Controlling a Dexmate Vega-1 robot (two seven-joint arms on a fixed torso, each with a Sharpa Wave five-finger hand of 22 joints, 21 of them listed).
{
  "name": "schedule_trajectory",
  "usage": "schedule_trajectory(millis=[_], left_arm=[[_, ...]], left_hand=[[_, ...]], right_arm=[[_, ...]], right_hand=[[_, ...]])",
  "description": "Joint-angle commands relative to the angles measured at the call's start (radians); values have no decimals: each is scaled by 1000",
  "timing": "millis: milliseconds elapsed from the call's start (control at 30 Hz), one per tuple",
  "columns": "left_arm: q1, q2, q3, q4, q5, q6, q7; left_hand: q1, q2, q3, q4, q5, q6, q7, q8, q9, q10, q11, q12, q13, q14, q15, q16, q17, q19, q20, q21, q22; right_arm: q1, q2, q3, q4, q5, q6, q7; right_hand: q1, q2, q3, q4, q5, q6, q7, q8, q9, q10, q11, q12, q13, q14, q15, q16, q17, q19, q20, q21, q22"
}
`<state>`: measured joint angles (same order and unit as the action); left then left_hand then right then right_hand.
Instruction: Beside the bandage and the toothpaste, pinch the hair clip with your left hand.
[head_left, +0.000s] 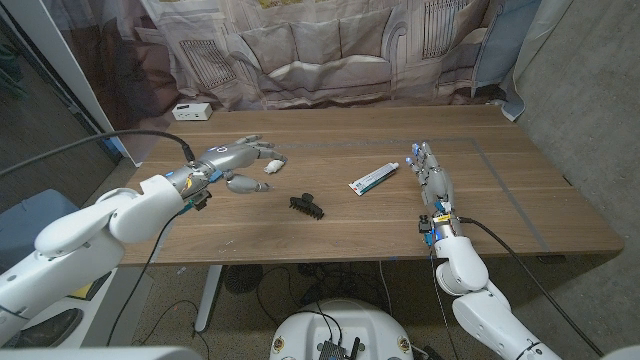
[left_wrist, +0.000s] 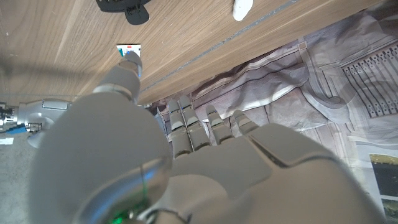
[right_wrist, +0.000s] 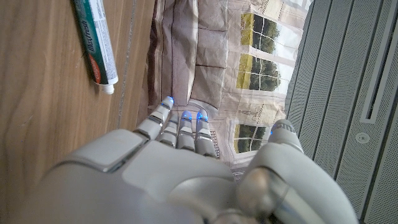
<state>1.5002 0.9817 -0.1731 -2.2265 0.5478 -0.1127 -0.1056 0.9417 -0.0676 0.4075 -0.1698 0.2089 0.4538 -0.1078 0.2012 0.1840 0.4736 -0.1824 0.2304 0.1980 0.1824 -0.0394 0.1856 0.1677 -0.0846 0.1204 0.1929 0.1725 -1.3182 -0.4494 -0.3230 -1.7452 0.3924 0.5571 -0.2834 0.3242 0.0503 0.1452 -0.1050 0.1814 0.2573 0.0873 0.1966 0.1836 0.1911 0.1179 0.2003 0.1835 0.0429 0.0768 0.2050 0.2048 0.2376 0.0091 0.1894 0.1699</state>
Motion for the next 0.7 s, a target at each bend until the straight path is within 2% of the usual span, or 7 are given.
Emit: schedule_trajectory(millis=[33,167,267,567,600,633,700], left_arm=[[-27,13,8,-52,84,63,-76],[-62,33,30,-53,80,84,-123],[-94,54,50,-53,65,95,-161],[-199,118,124,-47,6,121,-247],[-213,126,136,-46,6,124,-253],[-222,130,146,-44,5,126,-250],[-241,139,164,-42,-2,131,-253]], left_hand=[[24,-6,5,-1,3,15,-11,10,6,14,1,7,1,18,-66,6,2,14,1,4,0],[27,-8,3,0,3,17,-7,9,6,15,2,5,0,19,-65,5,2,14,6,3,0],[27,-9,-1,6,1,8,-3,3,6,4,0,-2,0,13,-46,2,2,13,25,1,1],[29,-8,-6,11,0,4,2,0,7,0,11,-7,1,4,-44,-1,2,6,30,-2,1],[29,-8,-6,11,0,2,1,-1,7,-1,11,-8,1,2,-45,-2,2,6,30,-2,1],[30,-7,-7,12,0,3,1,-1,7,2,-3,-8,1,1,-47,-2,3,3,30,-3,1],[30,-6,-8,13,0,9,0,1,7,11,6,-5,1,1,-47,-1,3,0,30,-3,1]], right_arm=[[-17,-4,6,-15,-5,2,-5],[-18,-5,6,-17,0,-2,-3],[-19,-3,6,-18,3,-4,-4],[-26,-1,8,-15,1,4,-6],[-27,-1,8,-15,-1,3,-7],[-28,2,8,-15,2,3,-9],[-27,3,8,-12,3,7,-6]], right_hand=[[5,-3,0,-5,-2,7,-1,5,2,10,0,4,6,4,3,4,2,2,7,2,2],[4,-2,0,-5,-2,7,-1,4,2,11,-1,4,6,5,3,4,2,1,7,3,2],[4,-2,0,-5,-2,7,-1,4,2,11,-1,4,6,5,3,4,2,0,8,2,2],[4,-2,0,-6,-2,8,-2,4,3,11,0,3,6,5,3,4,2,0,9,2,2],[4,-2,0,-6,-2,8,-2,4,3,11,-1,3,6,4,3,4,2,0,9,2,2],[4,-2,0,-6,-2,8,-2,4,3,11,-1,3,6,5,3,4,2,0,9,2,2],[4,-2,0,-6,-2,7,-1,3,3,11,-1,3,6,4,4,4,2,0,9,2,2]])
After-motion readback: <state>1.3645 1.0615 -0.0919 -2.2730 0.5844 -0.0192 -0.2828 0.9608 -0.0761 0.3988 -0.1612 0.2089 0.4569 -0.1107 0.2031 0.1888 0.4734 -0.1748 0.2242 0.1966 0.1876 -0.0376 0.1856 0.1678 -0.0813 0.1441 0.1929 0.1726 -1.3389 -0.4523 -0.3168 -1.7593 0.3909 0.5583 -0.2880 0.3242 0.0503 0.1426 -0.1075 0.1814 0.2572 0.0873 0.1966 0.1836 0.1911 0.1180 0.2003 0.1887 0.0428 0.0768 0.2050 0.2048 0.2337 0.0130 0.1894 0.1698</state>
